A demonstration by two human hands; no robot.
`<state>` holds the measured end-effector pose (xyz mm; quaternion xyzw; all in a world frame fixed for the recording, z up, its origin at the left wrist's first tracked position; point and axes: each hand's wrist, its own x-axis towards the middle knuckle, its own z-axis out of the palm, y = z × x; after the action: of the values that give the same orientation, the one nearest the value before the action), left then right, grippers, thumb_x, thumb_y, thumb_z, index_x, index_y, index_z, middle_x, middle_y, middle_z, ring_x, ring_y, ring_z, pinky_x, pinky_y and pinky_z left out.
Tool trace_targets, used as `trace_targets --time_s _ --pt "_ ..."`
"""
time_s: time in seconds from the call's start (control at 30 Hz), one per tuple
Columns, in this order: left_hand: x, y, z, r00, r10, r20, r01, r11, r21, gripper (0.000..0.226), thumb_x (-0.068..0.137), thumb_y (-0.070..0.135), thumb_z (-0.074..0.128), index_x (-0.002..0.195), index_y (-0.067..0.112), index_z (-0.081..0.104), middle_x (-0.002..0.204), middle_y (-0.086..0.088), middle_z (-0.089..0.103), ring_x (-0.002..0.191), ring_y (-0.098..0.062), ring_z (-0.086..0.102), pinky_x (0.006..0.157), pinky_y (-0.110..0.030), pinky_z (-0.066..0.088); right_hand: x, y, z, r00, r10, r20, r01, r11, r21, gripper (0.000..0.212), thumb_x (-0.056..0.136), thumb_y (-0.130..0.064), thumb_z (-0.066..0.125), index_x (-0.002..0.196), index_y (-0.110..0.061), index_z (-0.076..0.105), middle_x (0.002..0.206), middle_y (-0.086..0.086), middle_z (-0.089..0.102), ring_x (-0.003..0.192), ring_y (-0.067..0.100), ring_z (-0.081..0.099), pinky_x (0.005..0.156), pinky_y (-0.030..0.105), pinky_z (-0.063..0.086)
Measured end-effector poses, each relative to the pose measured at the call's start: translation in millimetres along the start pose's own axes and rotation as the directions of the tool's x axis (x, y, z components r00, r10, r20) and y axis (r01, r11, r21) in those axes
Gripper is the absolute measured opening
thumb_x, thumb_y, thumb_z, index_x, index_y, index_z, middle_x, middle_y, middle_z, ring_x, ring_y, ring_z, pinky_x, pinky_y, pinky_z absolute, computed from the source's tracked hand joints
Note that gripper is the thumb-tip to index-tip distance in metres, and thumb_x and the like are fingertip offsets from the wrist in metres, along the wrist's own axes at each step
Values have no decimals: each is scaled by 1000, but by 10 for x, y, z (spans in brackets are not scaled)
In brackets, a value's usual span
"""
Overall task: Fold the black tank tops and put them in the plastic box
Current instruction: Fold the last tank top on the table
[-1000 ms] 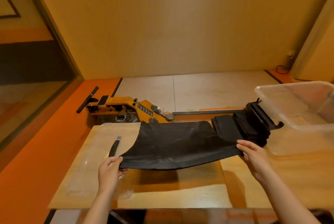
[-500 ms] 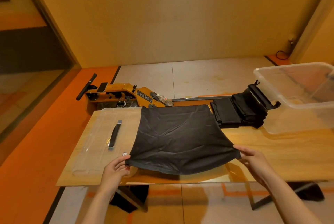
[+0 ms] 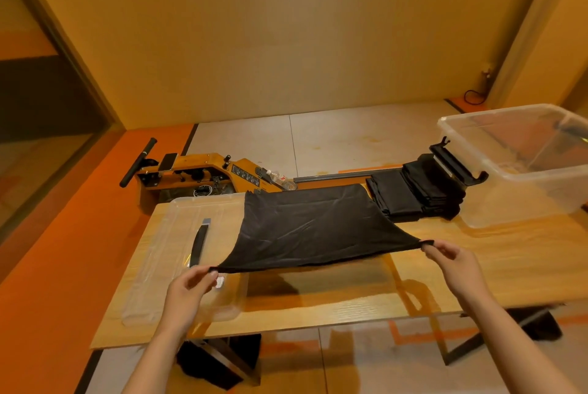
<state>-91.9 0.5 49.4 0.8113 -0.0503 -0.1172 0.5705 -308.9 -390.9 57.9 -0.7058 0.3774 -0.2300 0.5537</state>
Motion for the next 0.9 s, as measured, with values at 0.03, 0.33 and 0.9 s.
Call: trace_targets --time_s 0.03,0.33,0.9 --pt "-9 23 -26 1000 17 -2 -17 1000 25 12 90 17 63 101 18 69 103 -3 68 104 -24 62 94 -40 50 -4 -41 2 999 -30 -16 30 1000 -5 12 94 -13 57 93 -12 69 103 4 65 93 12 56 74 23 41" --pt "-528 430 -115 984 161 -75 -165 985 -56 13 93 9 59 96 13 71 106 7 71 105 -4 60 87 -20 41 -170 -263 -149 982 -188 14 188 982 21 17 96 -10 51 103 -14 66 103 1 67 98 6 59 79 21 42" --pt "-1314 152 -175 996 94 11 -95 991 95 6 90 7 63 90 9 68 86 -1 68 84 -15 64 78 -28 50 -753 0 -775 965 -99 243 110 993 -33 14 95 -28 53 94 -18 63 94 7 64 82 2 63 86 41 51"
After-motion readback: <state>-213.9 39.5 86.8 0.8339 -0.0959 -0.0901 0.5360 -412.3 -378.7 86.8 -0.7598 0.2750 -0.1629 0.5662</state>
